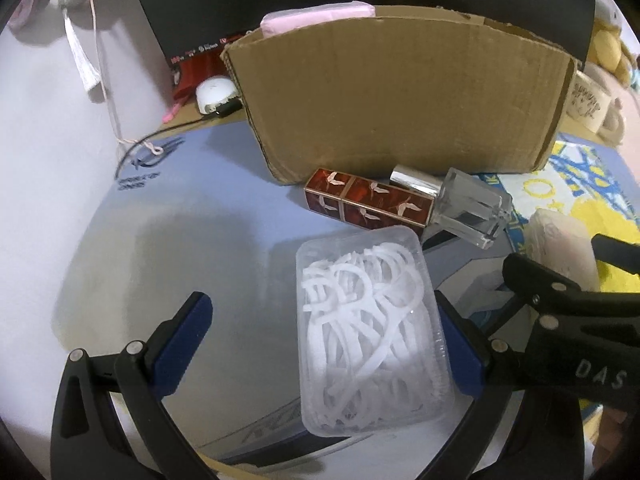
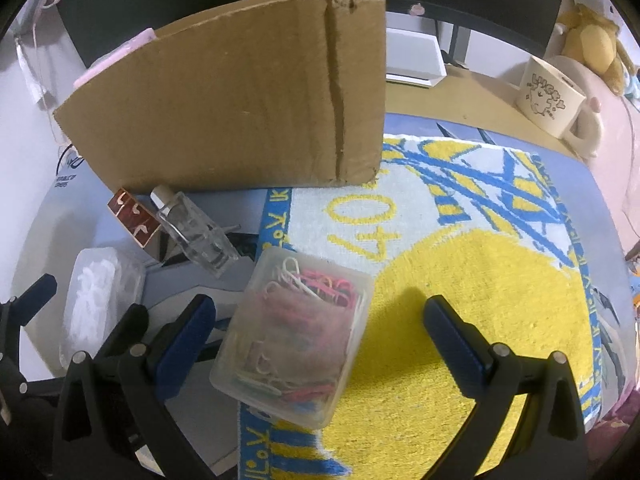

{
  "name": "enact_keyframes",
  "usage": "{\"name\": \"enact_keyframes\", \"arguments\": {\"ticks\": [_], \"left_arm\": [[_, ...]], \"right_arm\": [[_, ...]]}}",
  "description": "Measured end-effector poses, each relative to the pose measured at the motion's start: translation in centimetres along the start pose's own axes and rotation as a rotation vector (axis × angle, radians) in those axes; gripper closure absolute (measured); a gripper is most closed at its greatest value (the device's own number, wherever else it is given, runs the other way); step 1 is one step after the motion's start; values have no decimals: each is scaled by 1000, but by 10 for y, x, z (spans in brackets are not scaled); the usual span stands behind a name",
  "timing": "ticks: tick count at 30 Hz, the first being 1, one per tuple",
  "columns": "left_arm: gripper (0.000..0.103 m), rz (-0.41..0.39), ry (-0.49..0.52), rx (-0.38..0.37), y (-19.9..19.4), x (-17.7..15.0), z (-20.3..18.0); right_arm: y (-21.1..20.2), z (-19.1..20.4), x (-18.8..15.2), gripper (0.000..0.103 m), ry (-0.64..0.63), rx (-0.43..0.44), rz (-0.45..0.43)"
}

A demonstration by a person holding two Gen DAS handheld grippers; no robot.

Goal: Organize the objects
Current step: 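Lower both tools onto the clear floss-pick box and clear paper-clip box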

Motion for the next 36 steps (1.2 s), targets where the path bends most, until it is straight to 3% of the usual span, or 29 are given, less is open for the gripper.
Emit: {"name": "enact_keyframes", "arguments": {"ticks": [3, 6, 12, 36], "left_arm": [[0, -11, -58, -96, 4, -3, 12], [0, -34, -36, -109, 3, -3, 14], [0, -42, -52, -102, 3, -2, 13], [0, -38, -132, -41, 0, -7, 12]], "right_arm": [[0, 1, -1, 0, 18, -15, -1], [7, 5, -1, 0, -2, -53, 9], [22, -3, 6, 0, 20, -67, 63], [15, 2, 1, 0, 75, -115, 43]]}}
Point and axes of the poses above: each gripper's, at about its wrist camera, not at the fingertips, and y roughly the way its jaws point, z to its left, x to its top, the point moved 7 cm from there along y, roughly the way its jaws point, and after that the axes turned 9 degrees about -x, right-handed, at the moved point
